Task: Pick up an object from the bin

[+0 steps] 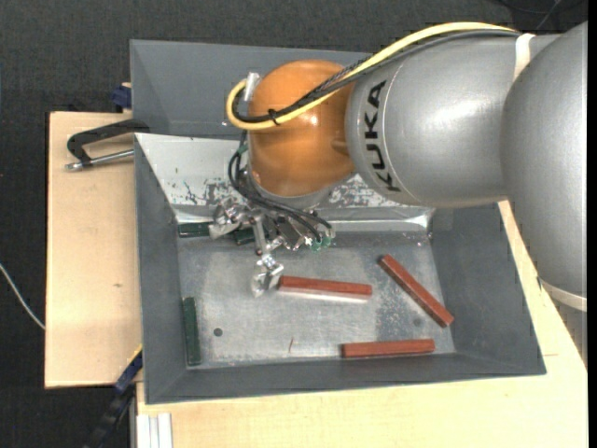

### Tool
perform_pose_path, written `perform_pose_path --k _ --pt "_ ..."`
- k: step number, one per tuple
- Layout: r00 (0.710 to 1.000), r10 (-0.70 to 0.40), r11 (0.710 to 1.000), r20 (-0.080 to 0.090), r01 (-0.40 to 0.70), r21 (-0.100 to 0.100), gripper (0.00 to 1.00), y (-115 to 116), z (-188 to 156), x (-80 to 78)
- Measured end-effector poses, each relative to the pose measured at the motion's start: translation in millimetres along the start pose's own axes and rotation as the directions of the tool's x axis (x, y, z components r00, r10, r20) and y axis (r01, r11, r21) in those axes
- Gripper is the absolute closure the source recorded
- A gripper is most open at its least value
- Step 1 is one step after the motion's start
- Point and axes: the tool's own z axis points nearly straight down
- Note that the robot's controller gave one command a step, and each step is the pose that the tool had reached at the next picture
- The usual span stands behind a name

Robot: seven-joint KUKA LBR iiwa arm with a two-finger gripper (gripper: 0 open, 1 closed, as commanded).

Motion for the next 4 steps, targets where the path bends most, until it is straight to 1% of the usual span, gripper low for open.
perform_pose_path --k 1,2,3,4 --pt "1.0 -0.004 1.0 -0.005 0.004 -0.002 0.0 3 9 0.2" --pt "1.0 -0.014 1.0 -0.003 0.014 -0.003 0.0 -40 22 9.8" --pt "1.0 -0.004 1.0 -0.003 0.004 0.002 0.0 -73 23 18.8" --pt "0.997 -0.08 0.997 0.002 0.08 0.001 0.0 -76 72 38.7"
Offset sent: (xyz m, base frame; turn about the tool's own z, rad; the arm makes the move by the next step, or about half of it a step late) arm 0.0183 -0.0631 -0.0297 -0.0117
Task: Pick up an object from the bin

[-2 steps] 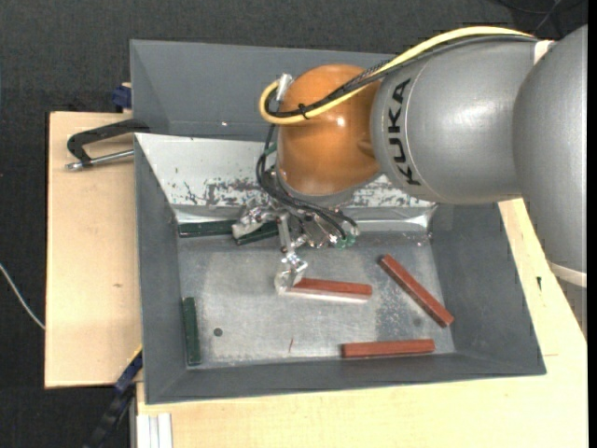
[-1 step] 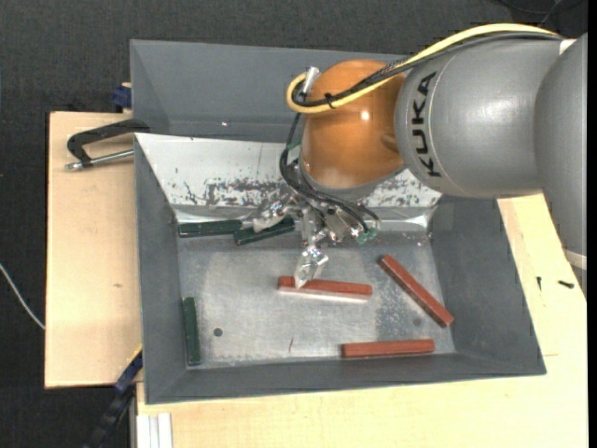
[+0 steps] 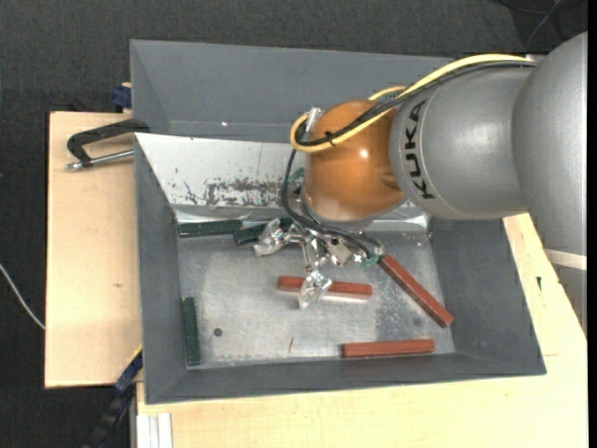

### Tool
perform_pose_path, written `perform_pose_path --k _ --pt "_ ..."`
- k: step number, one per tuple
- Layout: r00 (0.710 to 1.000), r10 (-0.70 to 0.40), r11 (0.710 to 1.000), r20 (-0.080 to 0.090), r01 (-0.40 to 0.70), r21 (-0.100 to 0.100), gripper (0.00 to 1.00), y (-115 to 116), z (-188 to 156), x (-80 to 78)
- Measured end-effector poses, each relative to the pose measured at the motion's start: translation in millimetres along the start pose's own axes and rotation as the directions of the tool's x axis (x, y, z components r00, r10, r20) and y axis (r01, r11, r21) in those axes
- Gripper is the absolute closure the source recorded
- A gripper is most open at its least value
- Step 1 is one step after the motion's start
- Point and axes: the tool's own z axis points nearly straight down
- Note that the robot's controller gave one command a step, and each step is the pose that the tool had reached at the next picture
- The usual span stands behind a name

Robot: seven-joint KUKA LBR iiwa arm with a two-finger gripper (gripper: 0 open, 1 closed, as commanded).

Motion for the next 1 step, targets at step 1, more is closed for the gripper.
perform_pose_path --k 1 --pt "1.0 -0.01 1.0 -0.002 0.01 -0.001 1.0 -0.4 9.8 3.8"
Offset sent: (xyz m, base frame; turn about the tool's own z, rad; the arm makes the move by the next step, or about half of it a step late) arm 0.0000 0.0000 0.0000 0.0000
